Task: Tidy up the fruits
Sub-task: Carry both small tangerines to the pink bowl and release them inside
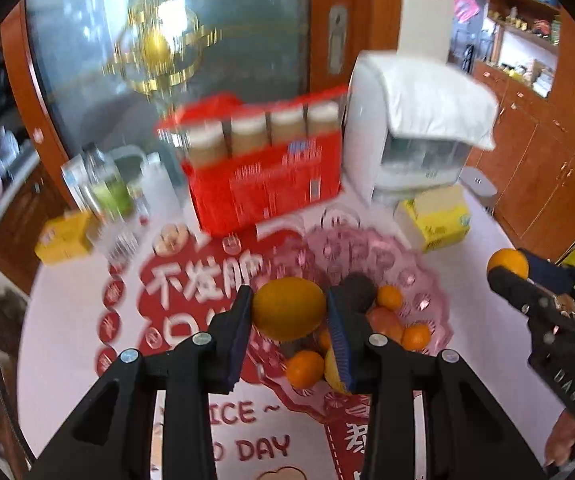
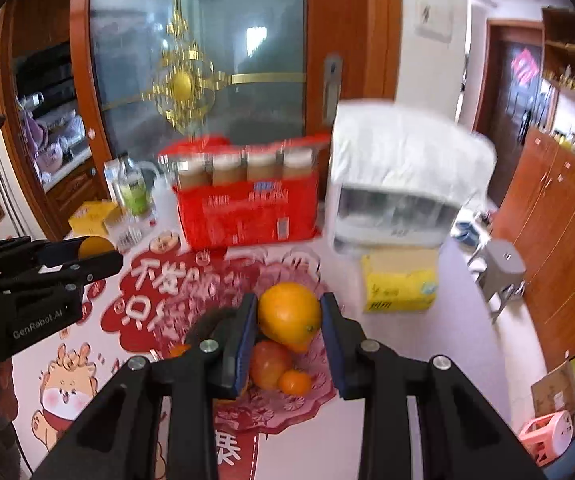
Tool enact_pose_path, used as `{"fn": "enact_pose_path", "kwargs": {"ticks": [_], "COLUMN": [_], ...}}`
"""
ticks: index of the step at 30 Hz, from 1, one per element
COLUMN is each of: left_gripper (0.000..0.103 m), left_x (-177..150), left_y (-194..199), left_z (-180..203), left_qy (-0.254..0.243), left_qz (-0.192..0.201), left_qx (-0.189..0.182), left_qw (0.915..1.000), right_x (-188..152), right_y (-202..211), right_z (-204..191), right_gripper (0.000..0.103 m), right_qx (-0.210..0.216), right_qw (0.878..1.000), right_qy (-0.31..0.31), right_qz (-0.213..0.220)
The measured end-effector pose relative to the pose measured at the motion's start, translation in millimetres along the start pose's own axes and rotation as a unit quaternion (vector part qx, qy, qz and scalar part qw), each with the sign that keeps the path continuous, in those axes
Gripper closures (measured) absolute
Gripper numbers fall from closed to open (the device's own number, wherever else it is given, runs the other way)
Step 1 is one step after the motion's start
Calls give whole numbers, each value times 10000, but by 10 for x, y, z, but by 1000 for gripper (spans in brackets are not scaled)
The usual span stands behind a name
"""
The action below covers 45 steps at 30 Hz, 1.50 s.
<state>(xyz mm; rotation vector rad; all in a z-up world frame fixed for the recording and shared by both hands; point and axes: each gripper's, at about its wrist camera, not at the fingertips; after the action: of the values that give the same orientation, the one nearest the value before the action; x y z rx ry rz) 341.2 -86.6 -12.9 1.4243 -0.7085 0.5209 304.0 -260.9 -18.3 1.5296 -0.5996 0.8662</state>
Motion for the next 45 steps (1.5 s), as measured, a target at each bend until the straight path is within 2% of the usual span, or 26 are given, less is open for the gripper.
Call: {"fn": "enact_pose_path", "kwargs": {"ticks": [7,11,14,15,18,19,21,23,26,38,45], "left_gripper": [68,68,67,63,28,22,19,18,17,15,15], "left_x": [-310,-404,-440,-441,-422,-406,-365,-334,-307,-263,-292], "left_y": [-765,-1088,-1251,-1274,-1285,-1259,-1206,-1177,-1137,-846,-574], "left_z": [56,79,101,106,97,91,83,73,52,-24,-36], "left_qy": [87,100,25,2,-35,-44,-100,-162,-209,28,6], "left_qz": [-788,-1090,-1208,-1214,-1082,-980,-823,-748,-683,-464,-332], "left_qx": [-3,-38,-35,-44,13,56,97,141,230,255,302], "left_qw": [9969,9940,9927,9926,9941,9952,9965,9970,9972,9986,9990], "right_x": [-365,-522,-579,-590,-608,-609,-598,-566,-516,-488,-424], "right_y": [-737,-1079,-1227,-1261,-1369,-1393,-1409,-1394,-1366,-1184,-981], "right_z": [21,13,-7,-9,-6,6,23,43,60,12,-39], "right_gripper": [71,71,71,71,70,70,64,53,48,46,46], "right_qx": [74,75,47,36,50,68,76,95,143,232,243], "right_qw": [9975,9945,9937,9936,9929,9929,9934,9945,9955,9963,9971], "right_qy": [-7,23,98,120,103,53,-22,-118,-237,-251,-237], "right_qz": [-703,-1043,-1119,-1123,-1182,-1186,-1147,-1039,-911,-790,-687]}}
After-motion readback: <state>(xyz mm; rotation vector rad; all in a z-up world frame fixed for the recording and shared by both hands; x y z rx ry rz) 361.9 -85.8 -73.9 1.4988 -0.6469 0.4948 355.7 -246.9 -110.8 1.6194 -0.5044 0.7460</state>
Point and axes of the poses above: each gripper's, at about its wrist camera, not at the fingertips, and y roughly against the way its jaws point, z to its right, x to its top, and after that the axes turned 8 degrees about z, right-handed
